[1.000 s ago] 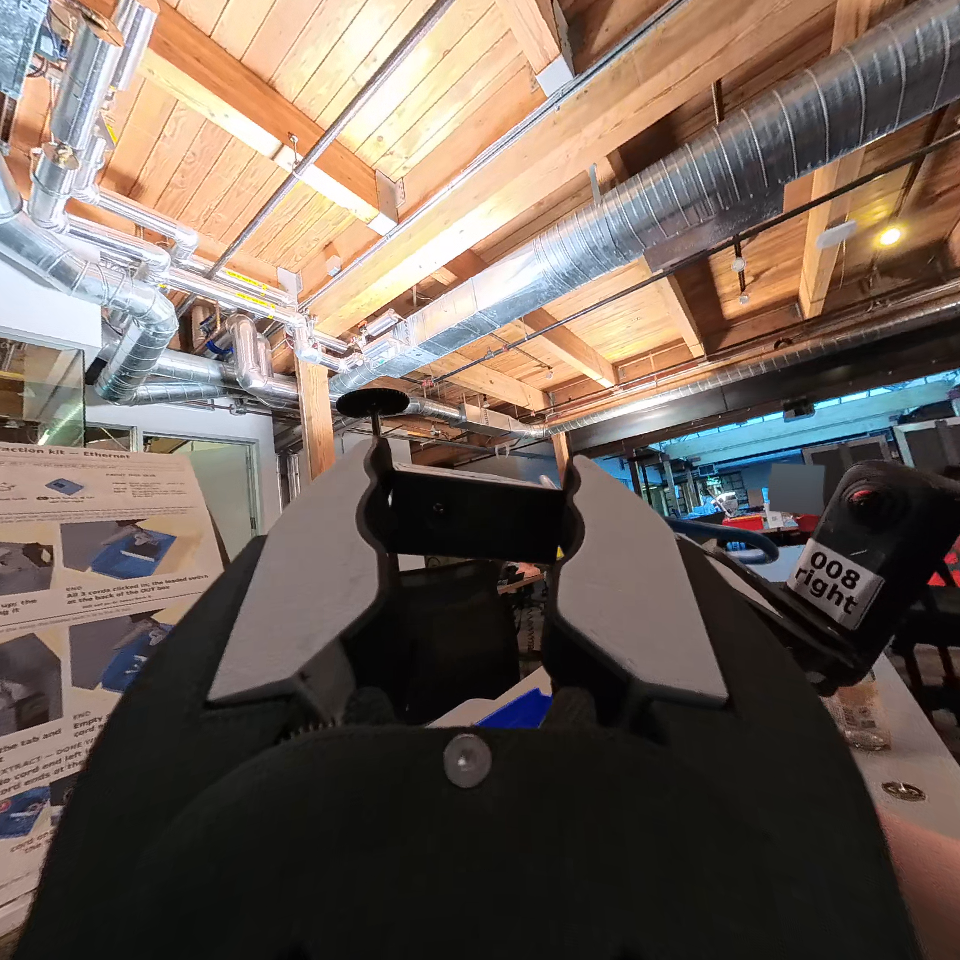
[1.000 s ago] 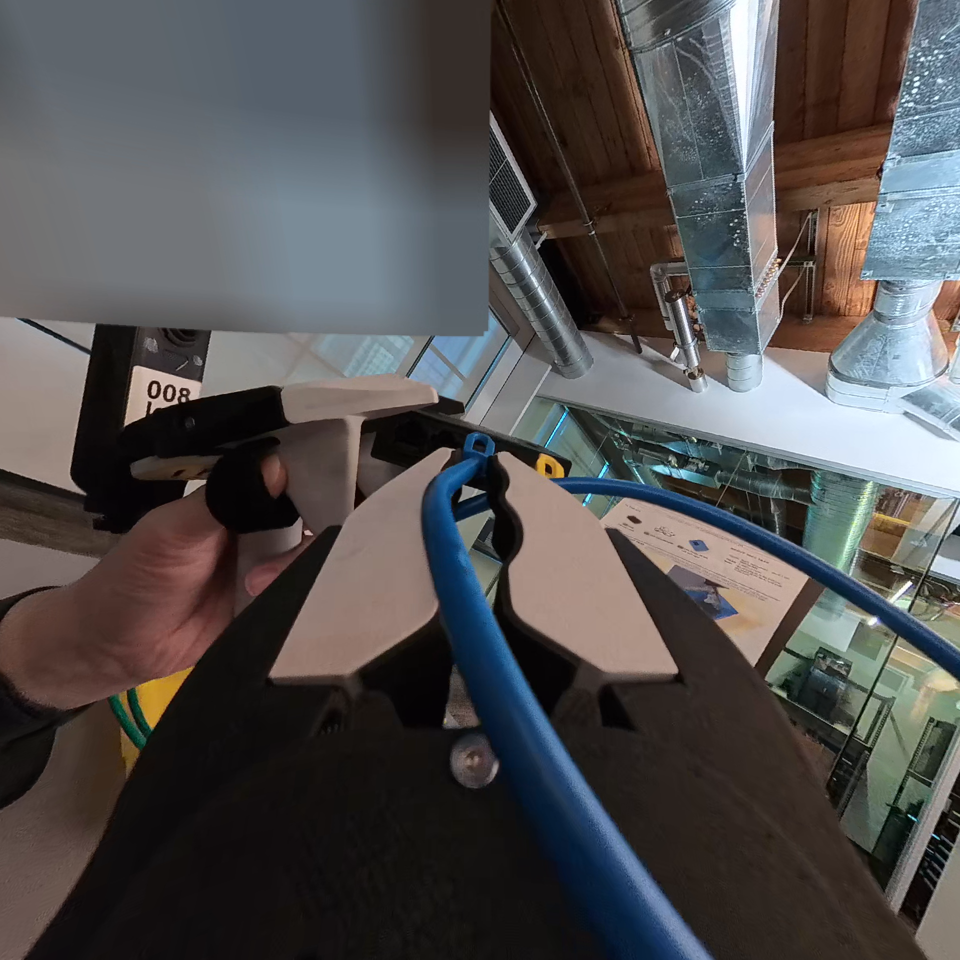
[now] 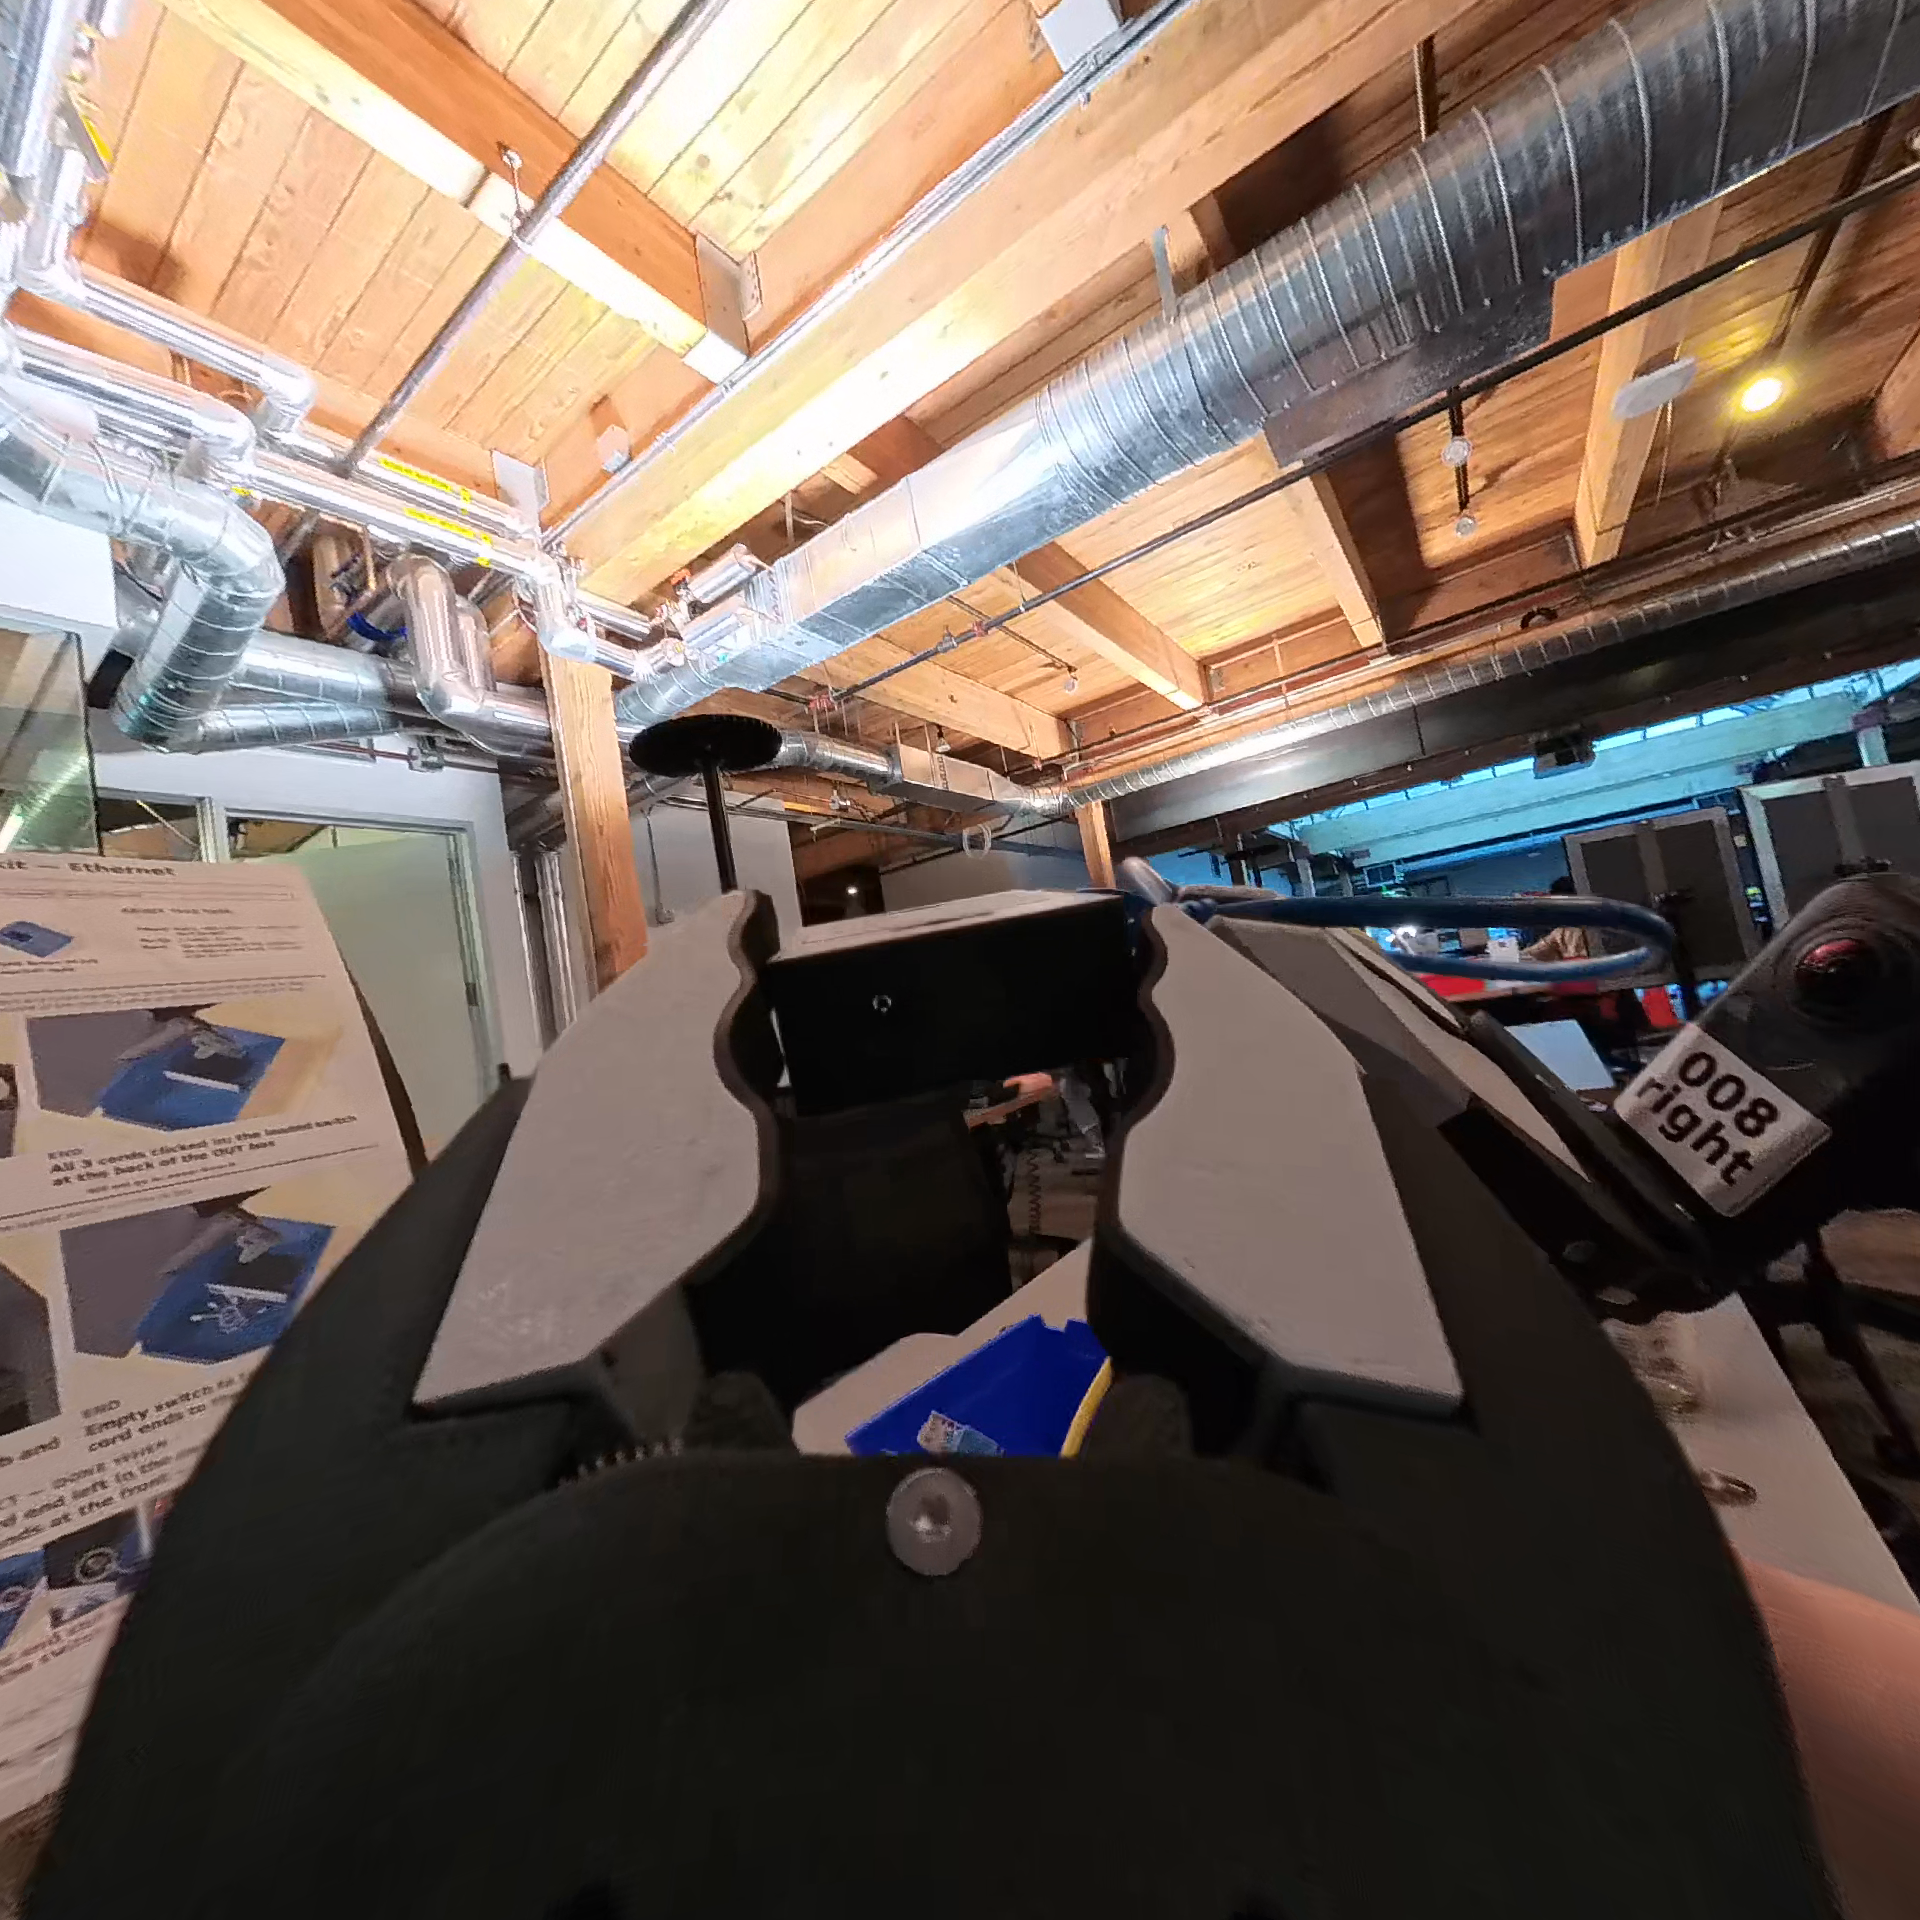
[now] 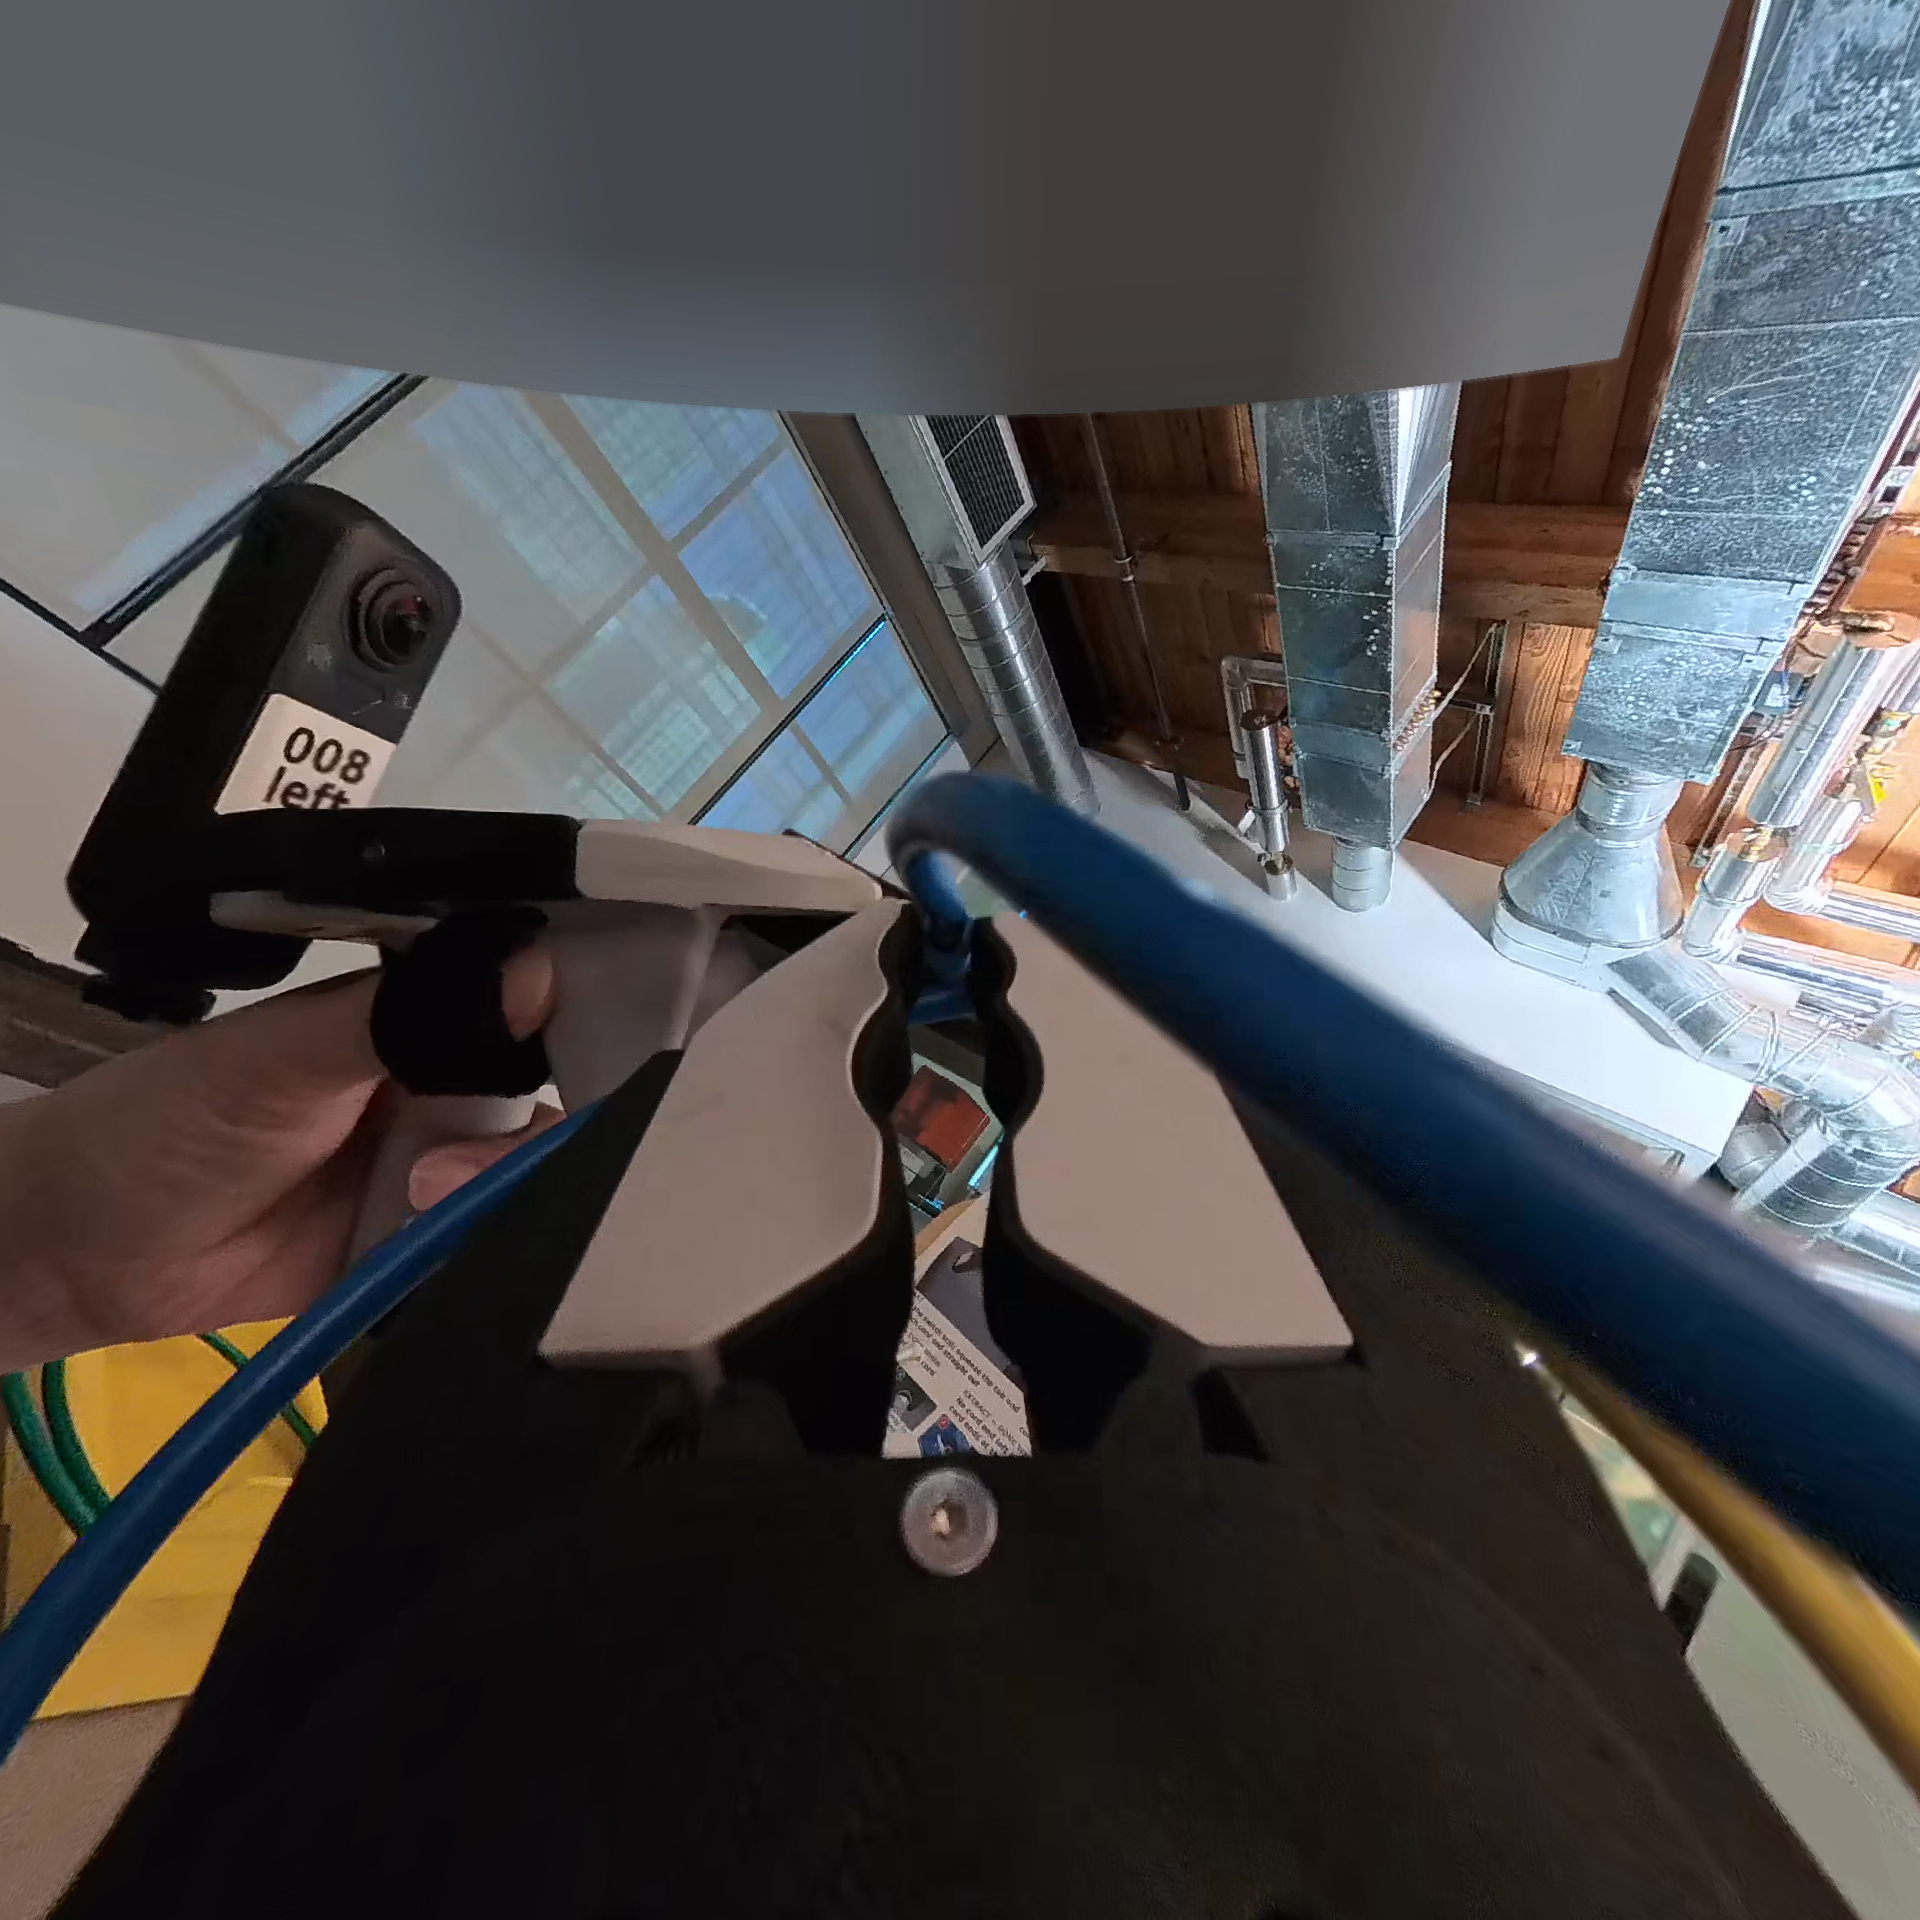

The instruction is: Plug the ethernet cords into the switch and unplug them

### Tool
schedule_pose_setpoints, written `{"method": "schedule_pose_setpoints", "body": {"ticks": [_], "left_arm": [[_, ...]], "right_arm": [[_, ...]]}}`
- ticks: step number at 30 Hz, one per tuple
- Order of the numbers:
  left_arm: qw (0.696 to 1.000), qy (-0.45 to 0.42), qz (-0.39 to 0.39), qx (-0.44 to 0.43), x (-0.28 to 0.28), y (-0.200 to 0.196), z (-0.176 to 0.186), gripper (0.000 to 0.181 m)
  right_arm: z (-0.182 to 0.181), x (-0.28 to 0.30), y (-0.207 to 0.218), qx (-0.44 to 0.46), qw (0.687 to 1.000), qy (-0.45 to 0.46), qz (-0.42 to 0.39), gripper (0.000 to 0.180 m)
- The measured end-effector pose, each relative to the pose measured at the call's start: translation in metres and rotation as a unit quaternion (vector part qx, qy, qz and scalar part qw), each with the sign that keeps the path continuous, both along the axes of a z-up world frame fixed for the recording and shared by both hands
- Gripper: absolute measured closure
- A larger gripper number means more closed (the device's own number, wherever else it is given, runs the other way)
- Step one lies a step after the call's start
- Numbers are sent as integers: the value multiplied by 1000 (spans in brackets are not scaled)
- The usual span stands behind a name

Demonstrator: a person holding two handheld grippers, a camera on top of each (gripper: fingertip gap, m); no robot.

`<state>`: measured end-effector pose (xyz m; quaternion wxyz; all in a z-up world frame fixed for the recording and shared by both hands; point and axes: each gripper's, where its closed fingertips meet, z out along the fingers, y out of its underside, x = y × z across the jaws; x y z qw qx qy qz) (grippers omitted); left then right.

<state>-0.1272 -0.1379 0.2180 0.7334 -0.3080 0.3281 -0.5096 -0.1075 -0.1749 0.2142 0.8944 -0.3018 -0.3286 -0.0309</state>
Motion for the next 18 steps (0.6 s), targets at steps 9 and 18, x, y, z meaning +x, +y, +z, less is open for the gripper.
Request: {"method": "schedule_pose_setpoints", "body": {"ticks": [9, 18], "left_arm": [[998, -51, -2, 29, -12, -10, 5, 117], [988, -43, 87, 123, -22, -22, 11, 117]], "right_arm": [[-2, -7, -5, 2, 999, -8, 31, 168], [0, -13, -11, -2, 999, -6, 52, 170]]}}
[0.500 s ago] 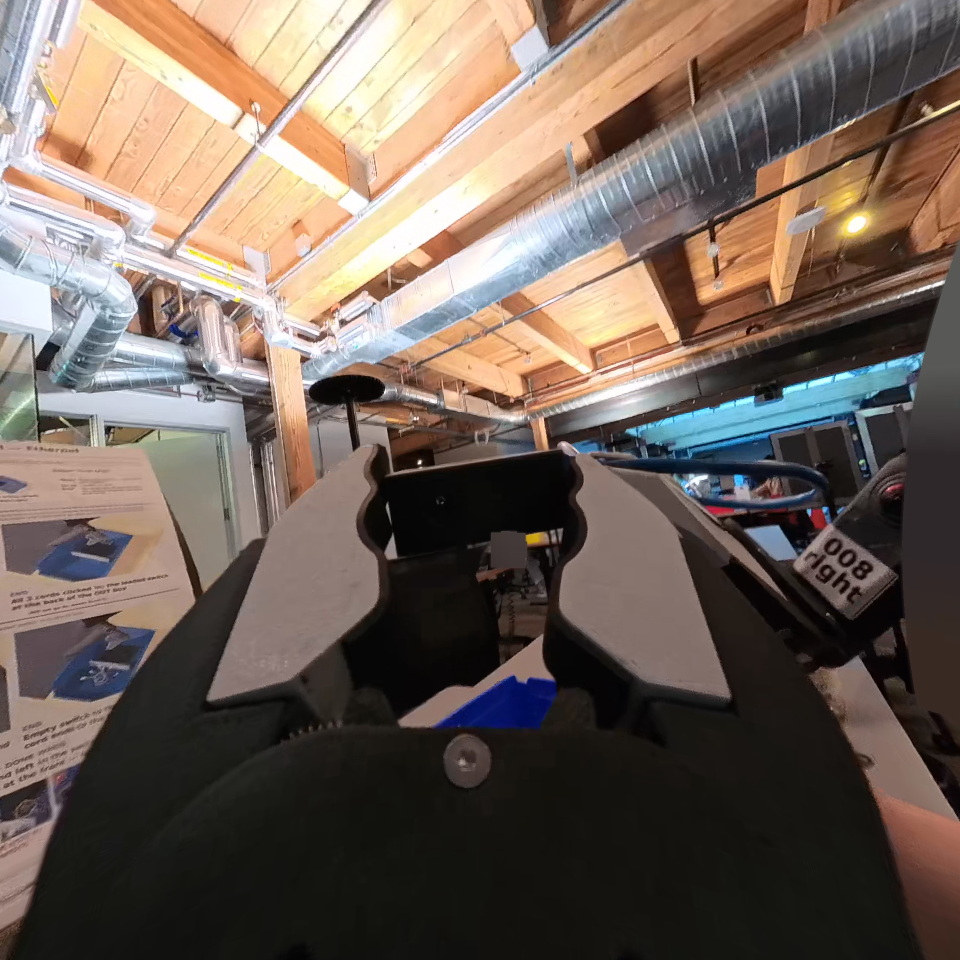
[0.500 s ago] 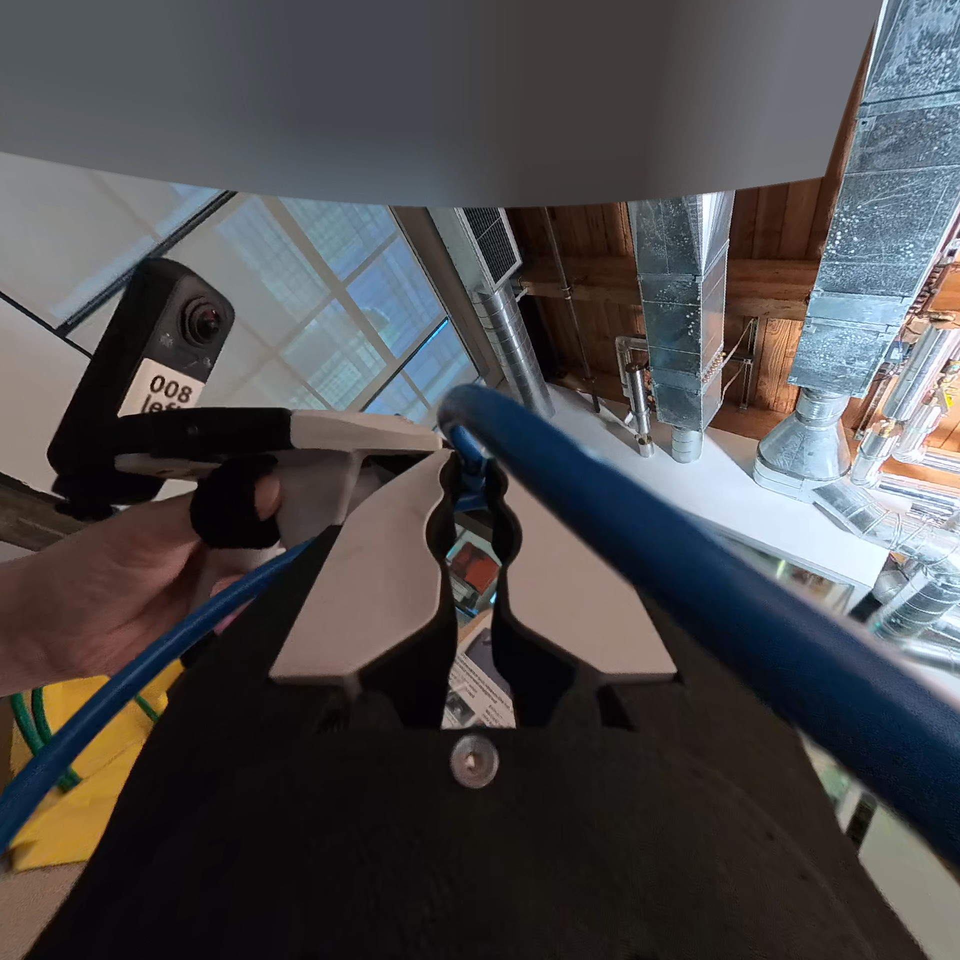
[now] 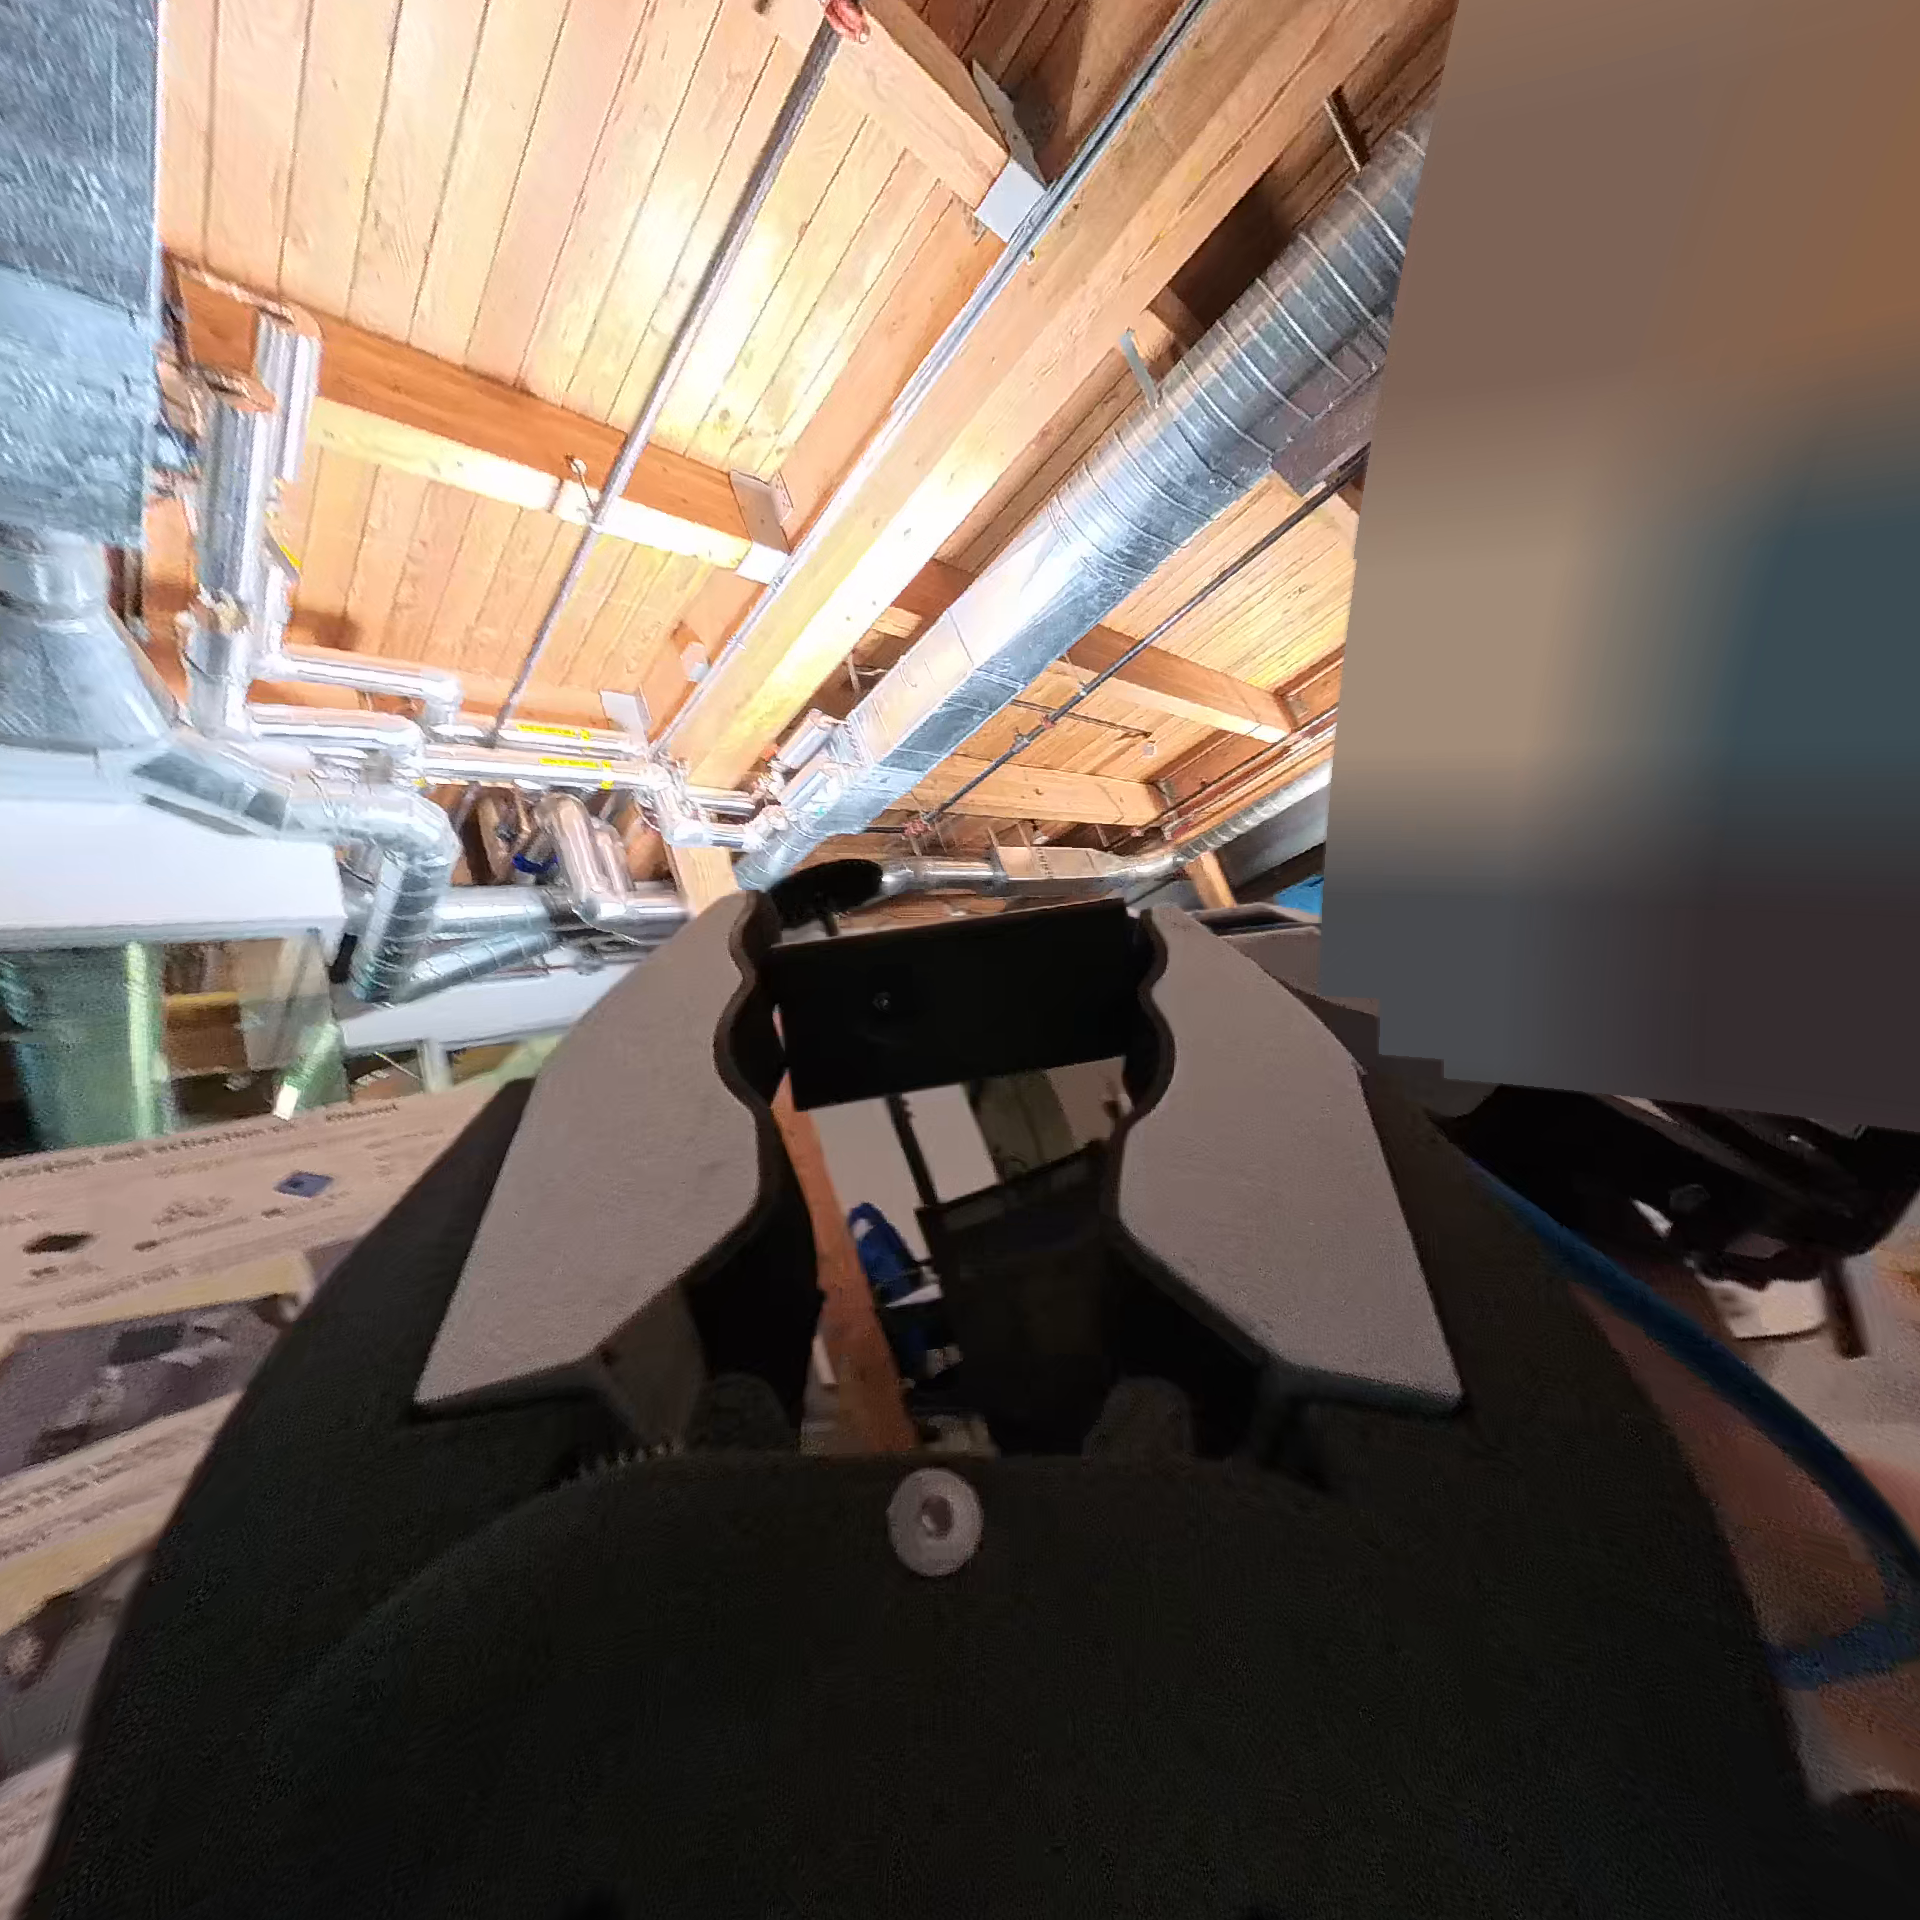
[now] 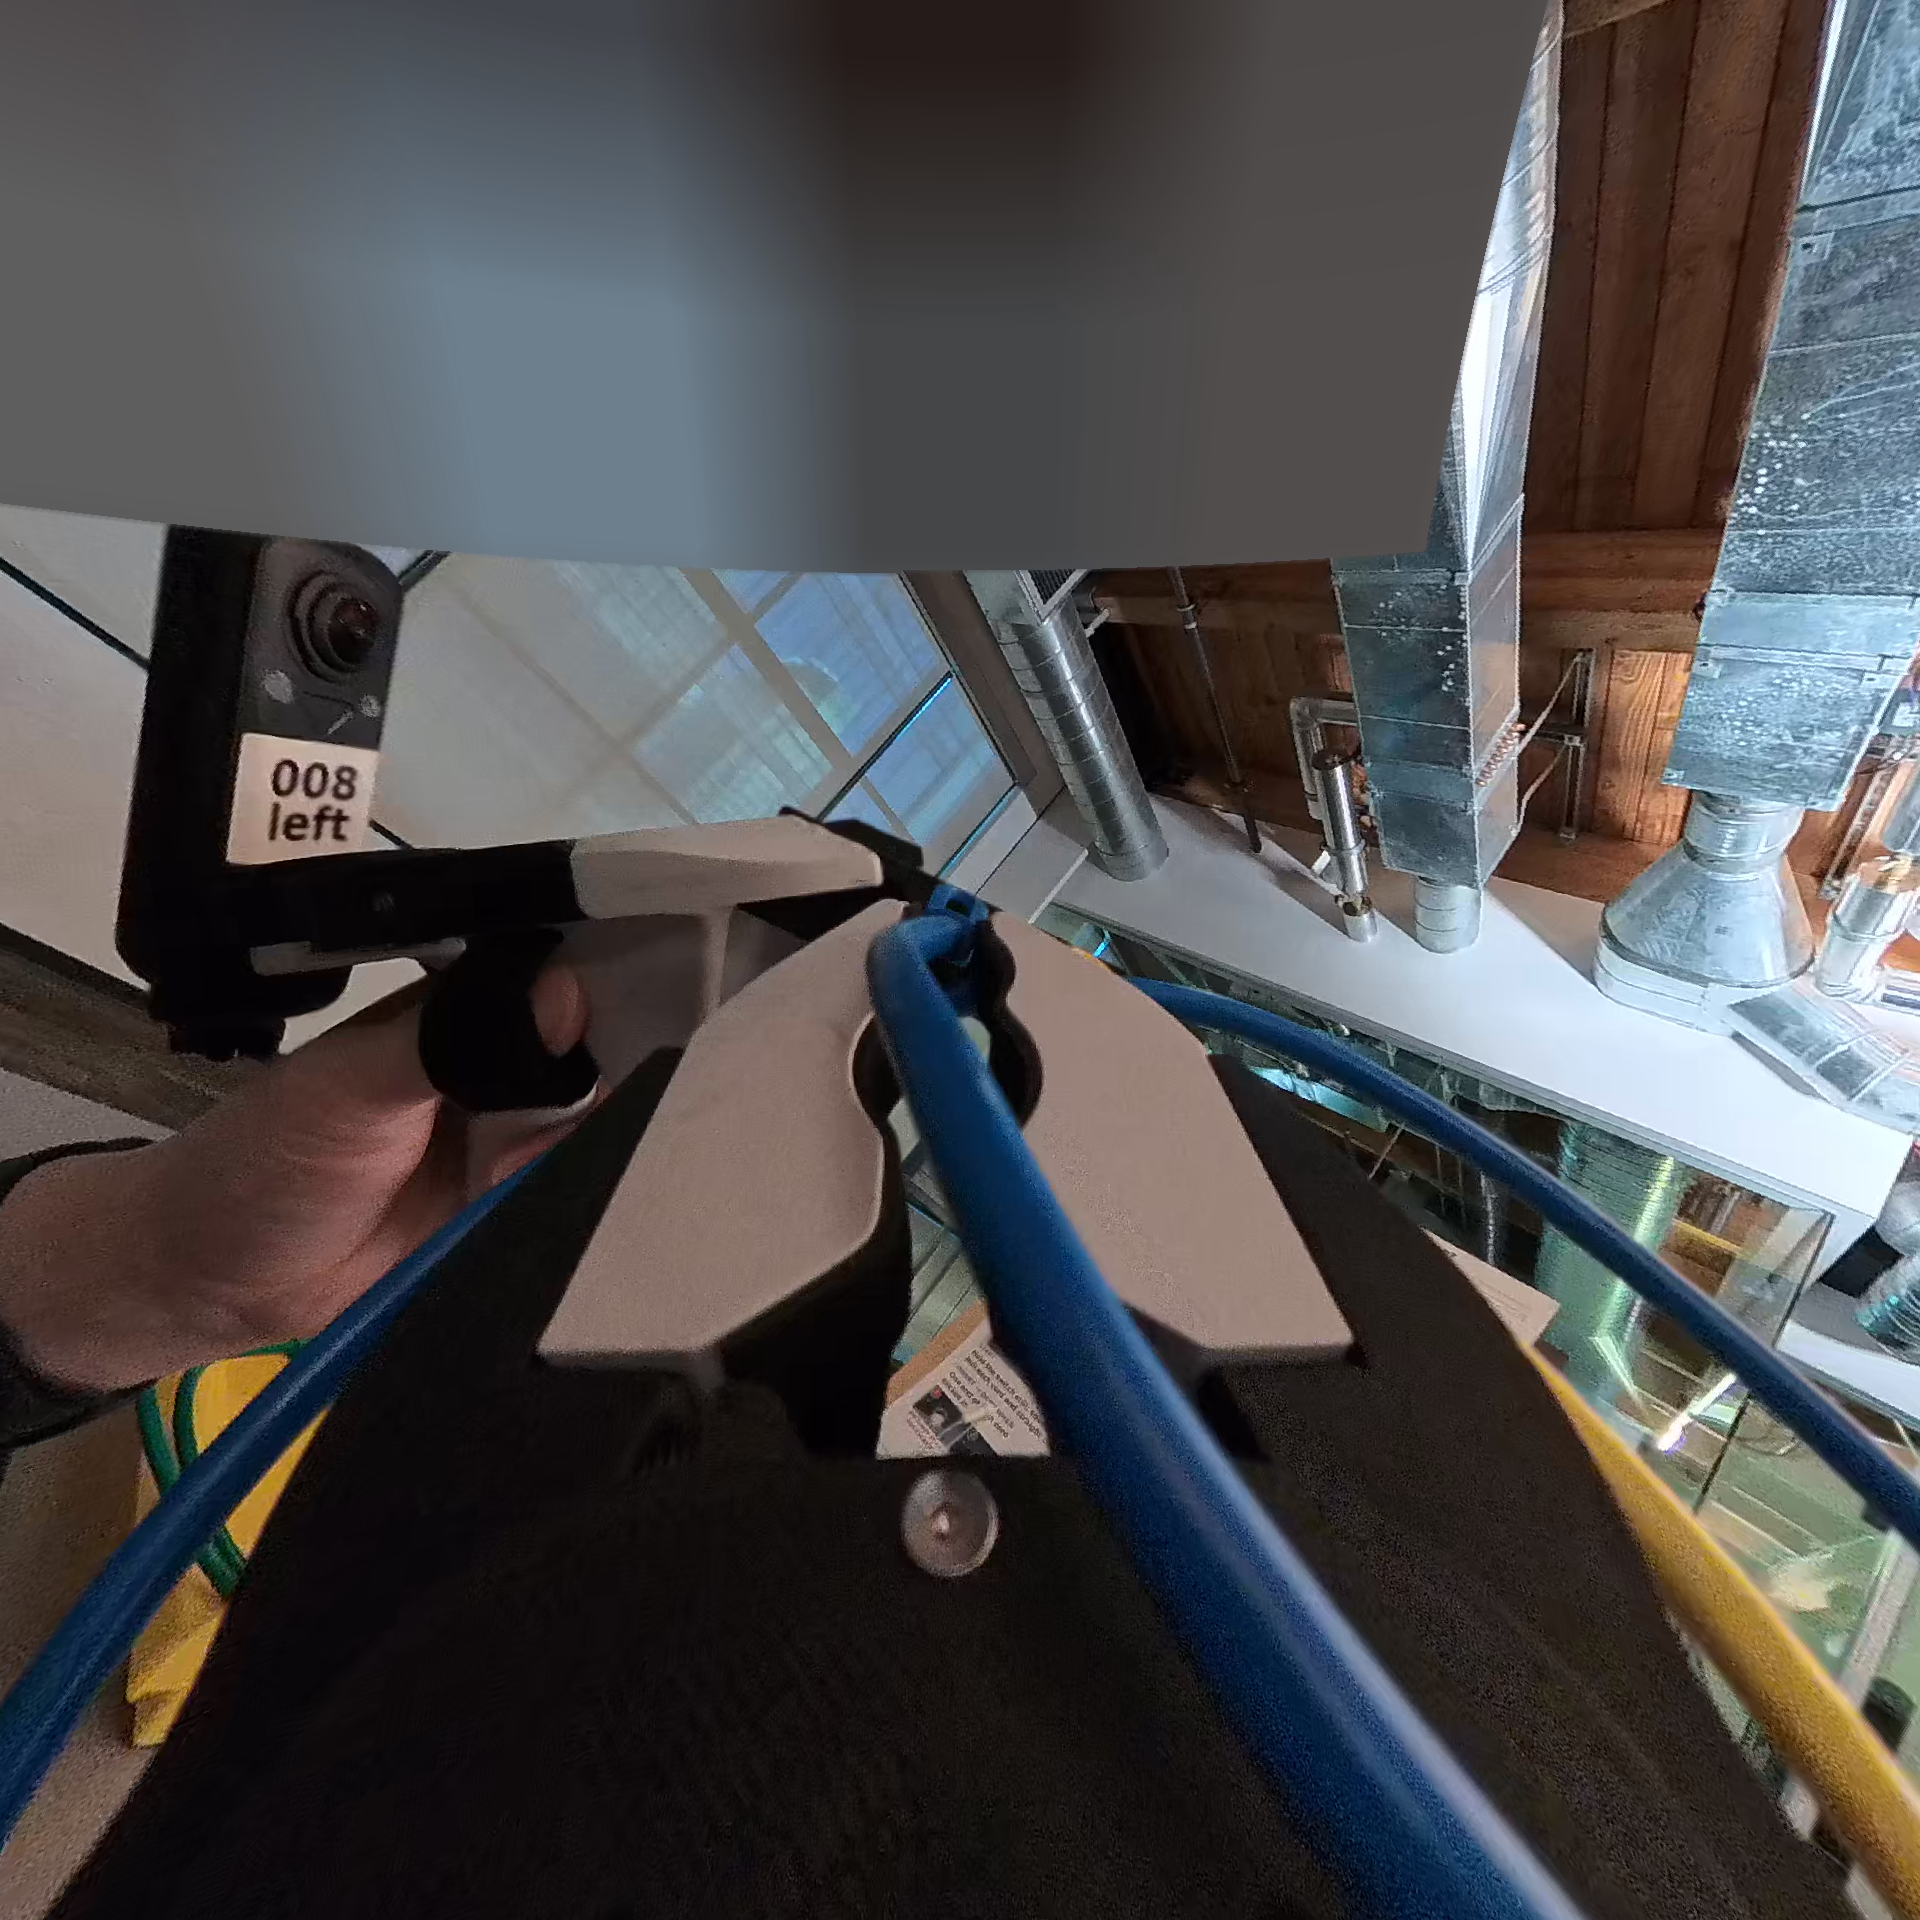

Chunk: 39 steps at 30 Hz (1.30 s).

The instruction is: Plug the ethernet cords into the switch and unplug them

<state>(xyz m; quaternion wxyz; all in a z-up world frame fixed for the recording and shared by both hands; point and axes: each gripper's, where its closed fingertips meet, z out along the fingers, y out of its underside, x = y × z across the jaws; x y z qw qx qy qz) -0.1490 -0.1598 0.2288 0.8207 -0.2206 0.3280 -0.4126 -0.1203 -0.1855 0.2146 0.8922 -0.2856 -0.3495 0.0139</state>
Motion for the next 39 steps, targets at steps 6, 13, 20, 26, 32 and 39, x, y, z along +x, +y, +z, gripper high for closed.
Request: {"method": "schedule_pose_setpoints", "body": {"ticks": [6, 13, 20, 26, 32, 39], "left_arm": [[997, -6, 44, 55, -7, -8, 2, 118], [996, -15, 53, 64, -5, -10, 1, 117], [996, -19, 59, 66, -7, -10, 1, 118], [994, -24, 74, 78, -8, -11, 1, 118], [993, -32, 77, 86, -10, -13, 1, 117], [992, -38, 75, 89, -11, -16, 1, 117]], "right_arm": [[-1, -4, -1, -18, 999, -2, 33, 169], [-2, -9, 1, -92, 987, 36, 131, 163], [-4, -7, 10, -124, 984, 33, 123, 170], [-3, -7, 11, -121, 986, 38, 112, 169], [-3, -8, 10, -118, 986, 32, 113, 169], [-2, -9, 8, -119, 986, 25, 112, 168]]}}
